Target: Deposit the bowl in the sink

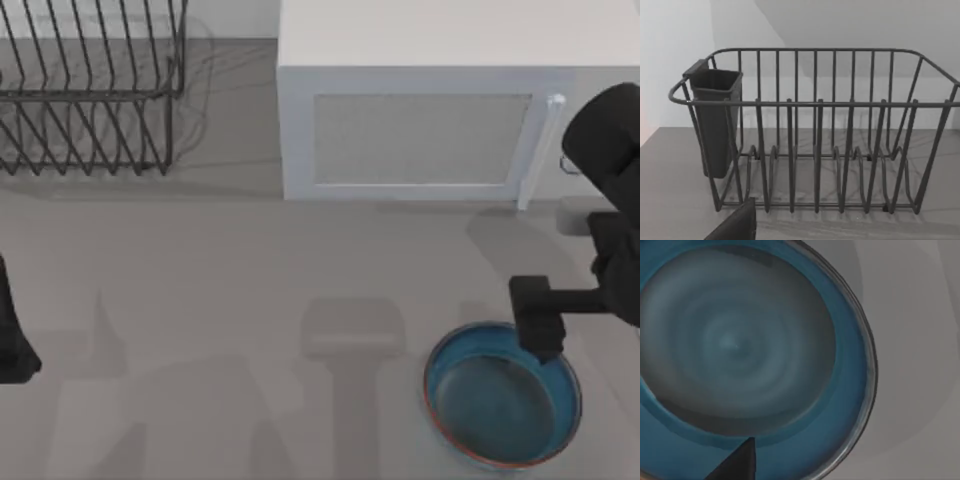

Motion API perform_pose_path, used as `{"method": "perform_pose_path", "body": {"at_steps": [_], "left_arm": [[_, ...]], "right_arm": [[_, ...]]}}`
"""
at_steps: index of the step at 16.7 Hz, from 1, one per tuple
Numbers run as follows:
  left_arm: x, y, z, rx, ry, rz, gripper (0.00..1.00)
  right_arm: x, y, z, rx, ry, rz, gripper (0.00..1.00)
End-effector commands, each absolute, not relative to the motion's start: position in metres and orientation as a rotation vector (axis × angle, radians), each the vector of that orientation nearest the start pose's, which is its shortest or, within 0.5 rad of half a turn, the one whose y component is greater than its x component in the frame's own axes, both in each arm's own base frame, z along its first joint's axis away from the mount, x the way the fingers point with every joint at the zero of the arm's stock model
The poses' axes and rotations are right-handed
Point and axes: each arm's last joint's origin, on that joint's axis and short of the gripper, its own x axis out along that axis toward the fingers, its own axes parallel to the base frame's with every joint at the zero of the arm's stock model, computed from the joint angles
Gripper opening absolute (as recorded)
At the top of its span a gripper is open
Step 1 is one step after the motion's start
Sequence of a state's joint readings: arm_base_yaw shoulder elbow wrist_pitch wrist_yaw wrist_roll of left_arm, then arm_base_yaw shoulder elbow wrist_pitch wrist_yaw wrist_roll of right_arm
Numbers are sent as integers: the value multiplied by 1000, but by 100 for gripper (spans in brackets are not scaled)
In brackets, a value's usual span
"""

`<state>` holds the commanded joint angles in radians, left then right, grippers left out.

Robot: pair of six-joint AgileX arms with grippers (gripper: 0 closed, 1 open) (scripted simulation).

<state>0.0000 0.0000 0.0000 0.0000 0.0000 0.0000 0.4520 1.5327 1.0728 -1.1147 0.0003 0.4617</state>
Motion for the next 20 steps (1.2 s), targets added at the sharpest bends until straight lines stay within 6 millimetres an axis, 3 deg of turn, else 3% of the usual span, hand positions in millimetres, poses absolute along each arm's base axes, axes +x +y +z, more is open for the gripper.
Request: {"method": "perform_pose_path", "body": {"at_steps": [7, 12, 20], "left_arm": [[106, -1, 160, 0, 0, 0, 100], [106, -1, 160, 0, 0, 0, 100], [106, -1, 160, 0, 0, 0, 100]], "right_arm": [[234, 116, 135, 9, 1567, -6, 100], [233, 116, 129, 8, 1571, -8, 100], [233, 116, 129, 8, 1571, -8, 40]]}}
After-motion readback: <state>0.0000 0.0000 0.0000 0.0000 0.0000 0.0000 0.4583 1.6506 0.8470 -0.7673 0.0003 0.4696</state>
